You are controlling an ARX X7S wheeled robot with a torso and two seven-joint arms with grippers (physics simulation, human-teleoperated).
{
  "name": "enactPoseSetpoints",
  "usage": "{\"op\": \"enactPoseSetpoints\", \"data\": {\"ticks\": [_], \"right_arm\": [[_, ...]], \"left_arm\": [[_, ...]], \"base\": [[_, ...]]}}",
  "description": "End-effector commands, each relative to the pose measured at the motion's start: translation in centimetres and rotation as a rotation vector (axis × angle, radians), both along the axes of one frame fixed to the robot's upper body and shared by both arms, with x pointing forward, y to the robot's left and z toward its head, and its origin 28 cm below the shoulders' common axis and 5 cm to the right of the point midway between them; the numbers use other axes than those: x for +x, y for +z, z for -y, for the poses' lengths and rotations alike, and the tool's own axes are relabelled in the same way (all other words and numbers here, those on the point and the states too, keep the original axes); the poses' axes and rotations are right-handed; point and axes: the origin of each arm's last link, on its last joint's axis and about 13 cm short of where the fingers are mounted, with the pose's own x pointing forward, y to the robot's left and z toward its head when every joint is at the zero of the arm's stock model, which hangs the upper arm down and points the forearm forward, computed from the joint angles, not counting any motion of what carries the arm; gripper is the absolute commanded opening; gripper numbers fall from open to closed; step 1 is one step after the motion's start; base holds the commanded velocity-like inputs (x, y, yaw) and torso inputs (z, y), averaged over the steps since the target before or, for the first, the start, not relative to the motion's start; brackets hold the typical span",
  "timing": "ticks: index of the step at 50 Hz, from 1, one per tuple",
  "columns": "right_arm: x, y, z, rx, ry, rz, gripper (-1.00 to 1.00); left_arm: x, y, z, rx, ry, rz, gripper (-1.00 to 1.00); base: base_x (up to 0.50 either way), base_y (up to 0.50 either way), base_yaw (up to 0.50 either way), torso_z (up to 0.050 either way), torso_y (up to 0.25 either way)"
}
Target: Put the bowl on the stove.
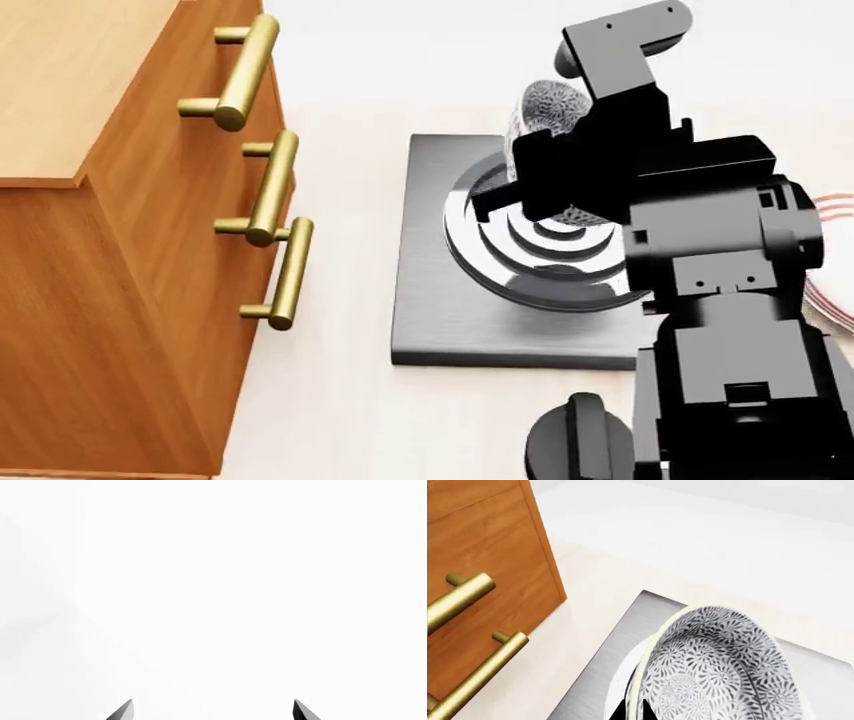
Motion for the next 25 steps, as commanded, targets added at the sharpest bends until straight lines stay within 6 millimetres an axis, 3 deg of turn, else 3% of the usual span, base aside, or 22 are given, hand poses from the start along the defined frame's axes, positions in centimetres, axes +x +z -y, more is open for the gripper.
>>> {"op": "enactPoseSetpoints", "data": {"ticks": [1,25], "right_arm": [[0.15,0.19,-0.91,0.021,0.043,0.004,-1.00],[0.12,-0.07,-0.99,0.021,0.039,-0.004,-1.00]], "left_arm": [[-0.10,-0.45,-0.04,0.022,0.025,0.028,1.00],[-0.16,-0.49,0.14,0.053,0.037,0.035,1.00]], "base": [[0.00,0.00,0.00,0.006,-0.250],[0.00,0.00,0.00,0.000,-0.014]]}}
